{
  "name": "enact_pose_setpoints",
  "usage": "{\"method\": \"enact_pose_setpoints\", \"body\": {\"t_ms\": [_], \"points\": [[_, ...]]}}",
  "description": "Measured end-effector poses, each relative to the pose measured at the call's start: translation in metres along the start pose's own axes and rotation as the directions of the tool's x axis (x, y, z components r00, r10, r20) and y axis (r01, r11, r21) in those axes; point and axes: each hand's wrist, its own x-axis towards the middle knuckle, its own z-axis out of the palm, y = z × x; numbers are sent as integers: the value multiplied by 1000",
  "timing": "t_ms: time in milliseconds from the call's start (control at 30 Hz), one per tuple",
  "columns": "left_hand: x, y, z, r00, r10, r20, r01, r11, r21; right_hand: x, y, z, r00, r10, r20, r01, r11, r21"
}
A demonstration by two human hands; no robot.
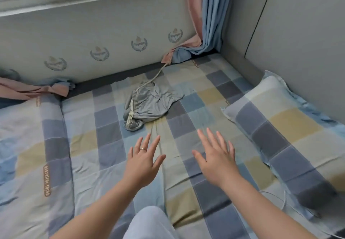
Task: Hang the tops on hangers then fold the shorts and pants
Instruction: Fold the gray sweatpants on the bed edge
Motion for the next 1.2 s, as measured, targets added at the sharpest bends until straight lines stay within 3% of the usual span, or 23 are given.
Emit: {"method": "enact_pose_setpoints", "body": {"t_ms": [133,333,500,633,800,1067,1200], "points": [[125,-69,42,997,-36,67,35,999,23,127,-3,56,996,78,51,-81,996,43],[297,-138,146,996,30,82,-36,997,68,309,24,157,993,61,103,-52,994,-91],[429,-148,222,991,127,29,-130,983,132,421,59,223,991,67,118,-45,982,-181],[519,-141,250,997,41,-59,-39,999,34,479,79,252,987,70,141,-45,983,-176],[534,-149,291,958,-6,-287,20,999,48,550,90,260,993,-13,120,24,995,-92],[542,-151,297,970,-4,-245,29,995,99,670,76,252,997,-34,69,44,988,-147],[543,-151,297,965,7,-262,26,992,123,690,77,255,990,-60,-124,37,983,-180]]}}
